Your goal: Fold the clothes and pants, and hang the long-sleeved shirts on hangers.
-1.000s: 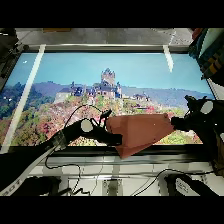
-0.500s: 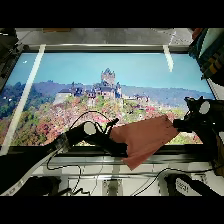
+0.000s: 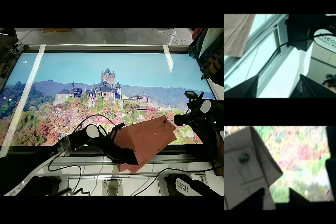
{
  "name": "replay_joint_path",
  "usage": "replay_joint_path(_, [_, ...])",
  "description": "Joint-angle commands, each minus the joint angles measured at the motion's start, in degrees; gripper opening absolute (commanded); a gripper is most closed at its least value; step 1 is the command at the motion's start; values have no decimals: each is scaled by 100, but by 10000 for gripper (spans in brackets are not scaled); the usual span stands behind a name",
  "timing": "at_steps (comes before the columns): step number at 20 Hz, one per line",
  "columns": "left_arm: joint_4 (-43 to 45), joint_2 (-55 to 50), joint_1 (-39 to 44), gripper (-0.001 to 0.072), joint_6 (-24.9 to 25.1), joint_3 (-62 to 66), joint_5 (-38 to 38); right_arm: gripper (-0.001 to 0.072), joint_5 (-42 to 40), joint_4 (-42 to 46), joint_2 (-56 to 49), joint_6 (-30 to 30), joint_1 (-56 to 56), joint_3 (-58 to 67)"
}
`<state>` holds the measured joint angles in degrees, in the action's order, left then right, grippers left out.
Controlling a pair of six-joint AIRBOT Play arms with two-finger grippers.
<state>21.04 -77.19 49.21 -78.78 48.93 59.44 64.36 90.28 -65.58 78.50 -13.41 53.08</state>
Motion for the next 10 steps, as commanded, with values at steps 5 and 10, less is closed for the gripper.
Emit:
replay_joint_path(5, [-52, 0, -730, 483, 341, 0, 0, 23, -260, -361, -833, -706, -328, 1305])
replay_joint_path(10, [-55, 0, -1209, 483, 339, 0, 2, 189, 2155, -2188, -2321, -2544, -925, 1637])
